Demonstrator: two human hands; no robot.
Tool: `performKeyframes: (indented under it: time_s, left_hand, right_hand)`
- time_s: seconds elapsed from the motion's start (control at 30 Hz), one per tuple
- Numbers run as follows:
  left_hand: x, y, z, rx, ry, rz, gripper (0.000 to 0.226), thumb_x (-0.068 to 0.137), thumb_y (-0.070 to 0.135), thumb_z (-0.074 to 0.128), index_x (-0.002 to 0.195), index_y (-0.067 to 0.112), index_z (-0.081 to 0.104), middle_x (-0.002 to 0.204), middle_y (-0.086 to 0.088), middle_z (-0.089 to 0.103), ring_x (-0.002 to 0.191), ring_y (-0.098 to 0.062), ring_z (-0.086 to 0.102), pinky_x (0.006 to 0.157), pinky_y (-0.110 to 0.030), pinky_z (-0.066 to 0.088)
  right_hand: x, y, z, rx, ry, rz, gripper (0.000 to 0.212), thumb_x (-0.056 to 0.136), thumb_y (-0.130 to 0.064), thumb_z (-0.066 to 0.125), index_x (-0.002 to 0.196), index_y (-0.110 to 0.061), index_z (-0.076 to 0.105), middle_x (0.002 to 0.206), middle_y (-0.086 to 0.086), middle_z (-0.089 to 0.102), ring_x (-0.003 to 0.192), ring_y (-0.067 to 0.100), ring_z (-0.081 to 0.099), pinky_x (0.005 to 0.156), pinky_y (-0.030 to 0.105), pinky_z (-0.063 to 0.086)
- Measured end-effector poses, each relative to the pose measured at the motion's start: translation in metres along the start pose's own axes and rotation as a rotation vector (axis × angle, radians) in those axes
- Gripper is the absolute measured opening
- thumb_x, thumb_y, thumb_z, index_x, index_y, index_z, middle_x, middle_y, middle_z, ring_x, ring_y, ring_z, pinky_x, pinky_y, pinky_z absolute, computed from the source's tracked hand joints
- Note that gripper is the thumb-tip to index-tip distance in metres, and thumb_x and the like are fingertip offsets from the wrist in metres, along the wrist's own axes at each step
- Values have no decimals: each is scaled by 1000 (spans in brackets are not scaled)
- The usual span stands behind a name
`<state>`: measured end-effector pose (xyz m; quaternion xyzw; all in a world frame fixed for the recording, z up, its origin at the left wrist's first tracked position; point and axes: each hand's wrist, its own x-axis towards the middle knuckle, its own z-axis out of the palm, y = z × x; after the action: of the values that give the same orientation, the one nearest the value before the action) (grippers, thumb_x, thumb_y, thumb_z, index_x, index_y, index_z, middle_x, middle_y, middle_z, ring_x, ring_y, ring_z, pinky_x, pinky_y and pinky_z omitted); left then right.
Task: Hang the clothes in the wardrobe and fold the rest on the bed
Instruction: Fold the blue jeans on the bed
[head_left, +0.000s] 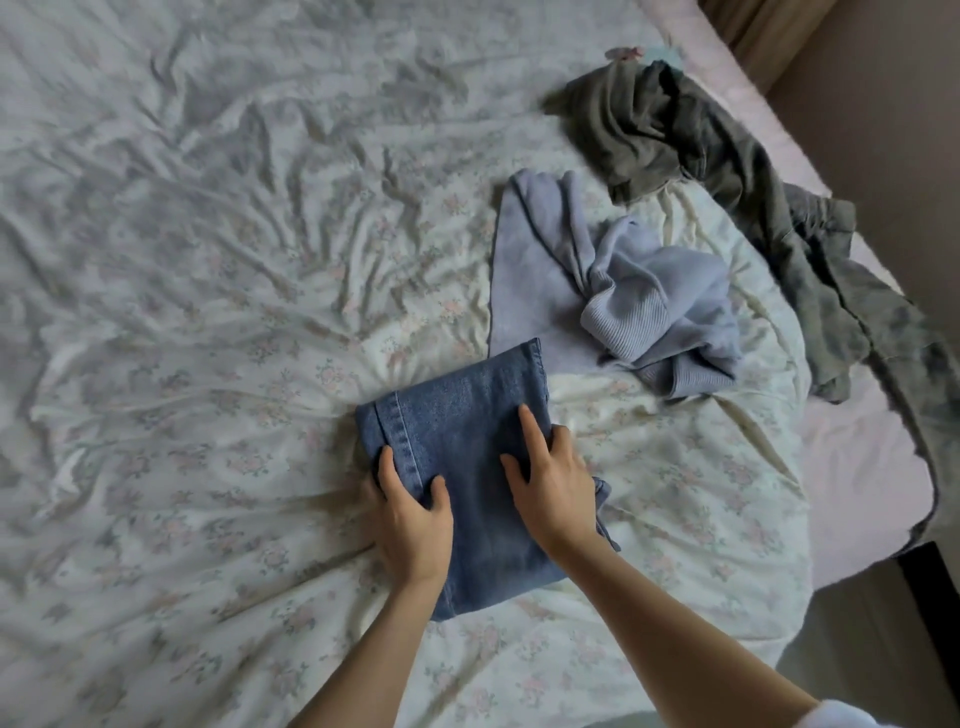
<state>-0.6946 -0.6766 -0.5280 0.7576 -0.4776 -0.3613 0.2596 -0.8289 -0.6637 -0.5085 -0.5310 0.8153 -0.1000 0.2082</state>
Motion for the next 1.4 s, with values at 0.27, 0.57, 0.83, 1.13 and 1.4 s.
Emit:
performKeyframes:
  time_s: [0.27,0.57,0.83,1.13,1.4]
  left_hand:
    - [5,62,-71,-88,231,130,59,83,4,64,138,7,41,135,-18,41,119,-37,49,91,-48,46]
    - [19,160,-249,-106,632,412,57,85,4,62,138,11,43,137,-10,42,126,-27,41,96,-36,41]
    - [-9,148,-458,-161,978,442,52,82,-1,63,131,3,49,130,-19,47,121,-36,42,104,-40,32]
    - [-69,23,-704,-67,1191,490,45,87,6,59,131,8,48,132,-12,45,125,-30,41,96,-36,39]
    - [-93,-52,-882,79,1364,502,44,84,6,60,127,7,51,132,-16,46,129,-36,39,104,-48,37]
  right_hand:
    - [6,-69,-68,148,162,-248,50,87,-24,64,134,-15,51,104,15,55,75,32,61,58,39,51]
    - [-2,-233,-162,417,308,-502,51,93,-28,54,140,-25,37,118,5,44,74,23,56,56,28,40]
    - [-97,-416,-195,620,313,-847,49,92,-29,55,139,-26,39,123,3,41,86,24,58,71,36,49]
    - [-286,-613,-137,745,347,-1039,47,90,-29,58,135,-22,44,114,6,43,79,24,58,64,30,43]
    - [-408,-765,-96,1012,216,-1096,51,91,-31,56,137,-22,37,125,-8,41,84,-14,34,80,29,37]
